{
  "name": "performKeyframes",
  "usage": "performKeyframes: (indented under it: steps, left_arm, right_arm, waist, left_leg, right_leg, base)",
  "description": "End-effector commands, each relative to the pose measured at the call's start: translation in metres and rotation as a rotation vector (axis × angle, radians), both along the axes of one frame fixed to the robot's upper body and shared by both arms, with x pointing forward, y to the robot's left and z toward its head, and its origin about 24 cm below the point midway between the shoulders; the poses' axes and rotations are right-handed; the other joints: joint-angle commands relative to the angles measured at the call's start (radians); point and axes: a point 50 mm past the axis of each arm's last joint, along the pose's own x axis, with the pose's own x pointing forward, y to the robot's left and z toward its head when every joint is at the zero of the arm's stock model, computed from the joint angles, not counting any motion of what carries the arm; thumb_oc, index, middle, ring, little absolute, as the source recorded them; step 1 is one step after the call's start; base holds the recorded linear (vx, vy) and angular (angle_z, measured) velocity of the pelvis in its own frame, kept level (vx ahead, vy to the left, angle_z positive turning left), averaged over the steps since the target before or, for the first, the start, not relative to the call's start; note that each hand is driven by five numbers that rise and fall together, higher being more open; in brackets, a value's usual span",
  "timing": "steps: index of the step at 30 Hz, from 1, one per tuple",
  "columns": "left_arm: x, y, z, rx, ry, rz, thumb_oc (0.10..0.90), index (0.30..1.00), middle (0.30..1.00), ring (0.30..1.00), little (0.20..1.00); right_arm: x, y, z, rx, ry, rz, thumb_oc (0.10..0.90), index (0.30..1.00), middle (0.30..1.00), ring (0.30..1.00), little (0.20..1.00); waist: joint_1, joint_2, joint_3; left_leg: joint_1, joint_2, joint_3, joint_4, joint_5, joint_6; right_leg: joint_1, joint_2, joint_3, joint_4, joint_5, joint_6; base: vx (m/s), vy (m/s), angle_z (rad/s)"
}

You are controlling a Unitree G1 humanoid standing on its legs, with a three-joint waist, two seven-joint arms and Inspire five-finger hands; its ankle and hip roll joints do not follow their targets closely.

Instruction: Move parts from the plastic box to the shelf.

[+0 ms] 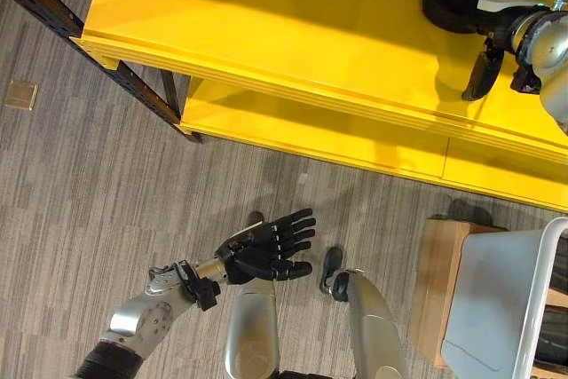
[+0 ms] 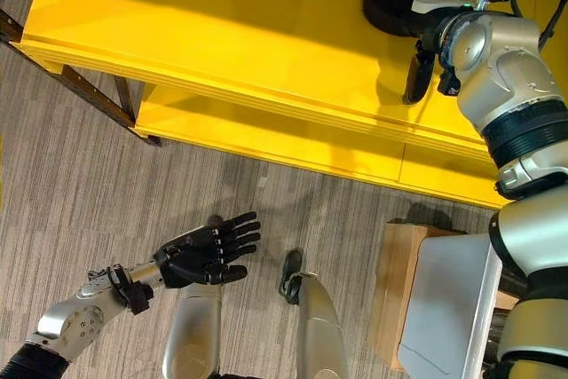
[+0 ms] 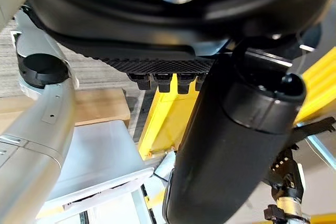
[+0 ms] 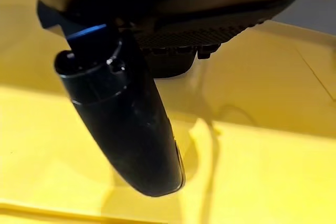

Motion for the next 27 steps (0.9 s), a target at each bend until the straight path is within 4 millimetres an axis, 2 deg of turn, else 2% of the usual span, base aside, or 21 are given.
performKeyframes:
  steps: [1,14,15,16,17,18,27]
  left_arm:
    - [-0.009,-0.014,0.026,-0.099,-0.114,-0.130,0.900,1.000,1.000,1.000,1.000]
    - [-0.010,-0.014,0.028,-0.091,-0.109,-0.141,0.900,1.000,1.000,1.000,1.000]
    - [-0.009,-0.013,0.029,-0.092,-0.113,-0.142,0.900,1.000,1.000,1.000,1.000]
    - [-0.009,-0.013,0.028,-0.091,-0.109,-0.142,0.900,1.000,1.000,1.000,1.000]
    - [-0.009,-0.013,0.028,-0.088,-0.109,-0.142,0.900,1.000,1.000,1.000,1.000]
    - [-0.009,-0.013,0.029,-0.087,-0.112,-0.142,0.900,1.000,1.000,1.000,1.000]
    - [-0.009,-0.014,0.029,-0.084,-0.110,-0.144,0.900,1.000,1.000,1.000,1.000]
  right_arm:
    - [-0.005,-0.019,0.000,-0.047,0.050,-0.098,0.900,1.000,1.000,1.000,1.000]
    - [-0.004,-0.031,-0.018,0.010,0.134,-0.165,0.900,1.000,1.000,1.000,1.000]
    - [-0.004,-0.032,-0.020,0.025,0.140,-0.170,0.900,1.000,1.000,1.000,1.000]
    - [-0.004,-0.032,-0.022,0.027,0.148,-0.173,0.900,1.000,1.000,1.000,1.000]
    - [-0.004,-0.032,-0.024,0.031,0.154,-0.178,0.900,1.000,1.000,1.000,1.000]
    - [-0.004,-0.033,-0.024,0.034,0.156,-0.182,0.900,1.000,1.000,1.000,1.000]
    - [-0.001,-0.031,-0.039,0.054,0.212,-0.170,0.900,1.000,1.000,1.000,1.000]
  waist:
    - [0.025,-0.003,-0.010]
    - [0.034,-0.013,-0.010]
    - [0.037,-0.008,-0.010]
    - [0.034,-0.014,-0.010]
    - [0.034,-0.015,-0.010]
    - [0.037,-0.010,-0.010]
    - [0.042,-0.014,-0.010]
  left_leg:
    - [0.042,0.059,-0.013,-0.067,-0.012,0.025]
    - [0.052,0.060,-0.016,-0.073,-0.009,0.022]
    - [0.041,0.065,-0.017,-0.081,0.013,0.027]
    - [0.054,0.060,-0.015,-0.073,-0.010,0.022]
    - [0.053,0.060,-0.015,-0.072,-0.010,0.022]
    - [0.041,0.065,-0.017,-0.079,0.013,0.028]
    - [0.043,0.065,-0.018,-0.082,0.014,0.026]
  right_leg:
    - [0.099,-0.067,-0.016,0.038,-0.075,0.034]
    - [0.139,-0.061,-0.020,-0.003,-0.065,0.040]
    - [0.132,-0.055,-0.026,-0.013,-0.045,0.035]
    - [0.146,-0.060,-0.020,-0.011,-0.064,0.040]
    - [0.147,-0.059,-0.019,-0.011,-0.063,0.040]
    - [0.134,-0.054,-0.025,-0.015,-0.044,0.035]
    - [0.158,-0.052,-0.027,-0.041,-0.040,0.039]
  base:
    - [0.00,0.000,0.00]
    - [-0.01,0.000,0.00]
    - [0.00,0.000,0.00]
    - [0.00,0.000,0.00]
    - [0.00,0.000,0.00]
    - [-0.07,-0.002,-0.03]
    - [-0.01,0.000,0.00]
